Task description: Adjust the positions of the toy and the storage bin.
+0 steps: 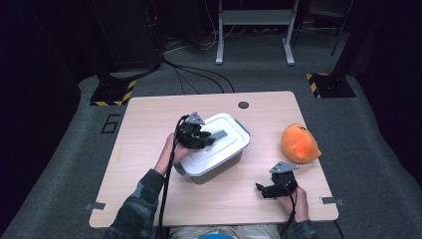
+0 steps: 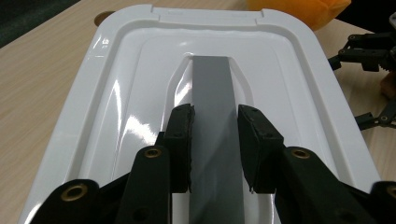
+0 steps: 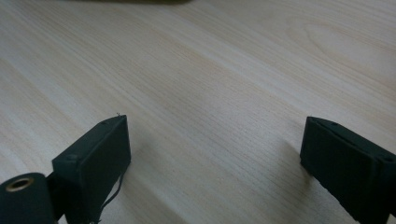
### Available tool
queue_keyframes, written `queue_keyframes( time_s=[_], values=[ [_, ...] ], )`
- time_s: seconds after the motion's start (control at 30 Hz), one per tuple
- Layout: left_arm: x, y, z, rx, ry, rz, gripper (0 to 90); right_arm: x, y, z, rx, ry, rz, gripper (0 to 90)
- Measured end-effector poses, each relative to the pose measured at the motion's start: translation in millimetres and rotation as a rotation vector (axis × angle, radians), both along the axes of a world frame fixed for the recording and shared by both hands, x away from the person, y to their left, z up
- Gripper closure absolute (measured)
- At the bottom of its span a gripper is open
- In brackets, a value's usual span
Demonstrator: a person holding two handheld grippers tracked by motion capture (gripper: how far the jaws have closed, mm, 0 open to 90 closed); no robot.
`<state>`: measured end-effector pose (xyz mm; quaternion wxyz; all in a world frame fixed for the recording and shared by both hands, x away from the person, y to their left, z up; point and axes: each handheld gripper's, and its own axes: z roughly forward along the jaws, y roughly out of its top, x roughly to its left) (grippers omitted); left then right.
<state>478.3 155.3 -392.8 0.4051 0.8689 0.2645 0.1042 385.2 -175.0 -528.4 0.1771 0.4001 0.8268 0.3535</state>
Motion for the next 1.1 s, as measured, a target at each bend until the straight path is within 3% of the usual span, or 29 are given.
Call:
queue_keyframes(
  time_s=[0.53, 0.77, 1.1],
  values=[
    [-18.0, -15.0, -0.5, -0.001, -0.003, -0.052, 66.2, -0.7, 0.5, 0.1, -0.001, -0.001, -0.006, 7.8],
    [-28.3, -25.4, 1.0, 0.028, -0.013, -0.09, 66.1, -0.9, 0.5, 0.2, -0.003, -0.004, -0.008, 8.0],
    [-25.9, -34.6, 3.5, 0.059, -0.01, -0.079, 61.7, -0.8, 0.3, 0.2, -0.001, -0.004, -0.008, 8.2]
  ],
)
